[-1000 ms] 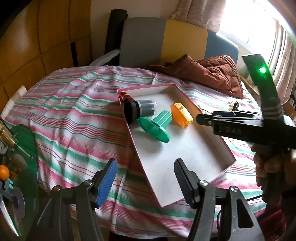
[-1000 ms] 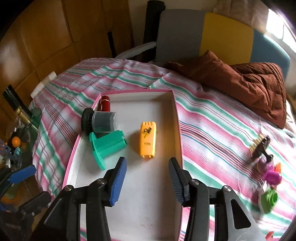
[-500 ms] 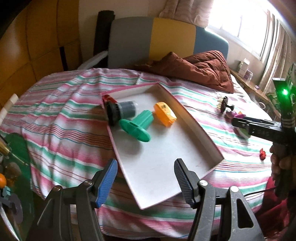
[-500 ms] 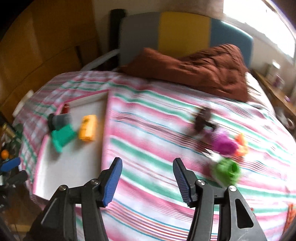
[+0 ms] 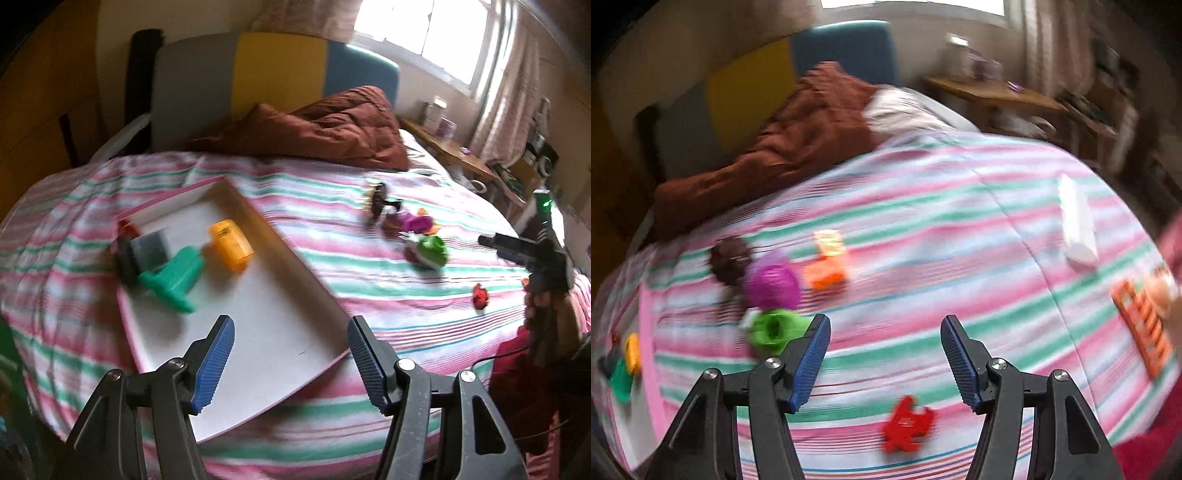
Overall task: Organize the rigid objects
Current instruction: 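Move both tools back toward the toy cluster beside the tray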
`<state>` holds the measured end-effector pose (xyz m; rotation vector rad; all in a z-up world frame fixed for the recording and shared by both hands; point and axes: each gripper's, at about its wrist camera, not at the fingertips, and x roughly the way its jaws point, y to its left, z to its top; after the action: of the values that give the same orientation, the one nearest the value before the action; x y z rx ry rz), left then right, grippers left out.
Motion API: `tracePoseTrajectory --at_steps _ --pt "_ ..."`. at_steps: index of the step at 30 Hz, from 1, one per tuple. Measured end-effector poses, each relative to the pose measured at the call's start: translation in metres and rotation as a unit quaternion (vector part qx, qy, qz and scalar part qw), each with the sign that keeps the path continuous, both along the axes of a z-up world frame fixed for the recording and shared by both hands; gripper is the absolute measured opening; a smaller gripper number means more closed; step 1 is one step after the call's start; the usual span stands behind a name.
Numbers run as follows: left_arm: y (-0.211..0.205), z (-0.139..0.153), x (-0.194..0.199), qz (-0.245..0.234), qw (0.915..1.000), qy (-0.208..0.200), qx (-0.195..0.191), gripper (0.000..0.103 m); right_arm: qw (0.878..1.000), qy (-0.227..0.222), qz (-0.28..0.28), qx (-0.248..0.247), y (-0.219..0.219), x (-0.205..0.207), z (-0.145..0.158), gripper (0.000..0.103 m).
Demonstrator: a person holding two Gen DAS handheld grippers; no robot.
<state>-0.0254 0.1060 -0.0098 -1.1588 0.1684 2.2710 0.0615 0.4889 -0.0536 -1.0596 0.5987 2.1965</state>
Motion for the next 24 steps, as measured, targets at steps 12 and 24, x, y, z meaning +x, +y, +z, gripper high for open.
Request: tracePoseTrajectory --at_steps 12,24 --pt "0.122 -0.021 -0.008 -0.087 0.9917 -0.094 0.011 0.065 0.996 0.045 -0.048 -0.060 0.025 0.015 0.002 0.072" --pt "0.214 -0.060 -0.053 -0.043 0.9760 -0.210 0.039 0.066 0.993 0.056 -0.056 -0.091 0.030 0.021 -0.003 0.074"
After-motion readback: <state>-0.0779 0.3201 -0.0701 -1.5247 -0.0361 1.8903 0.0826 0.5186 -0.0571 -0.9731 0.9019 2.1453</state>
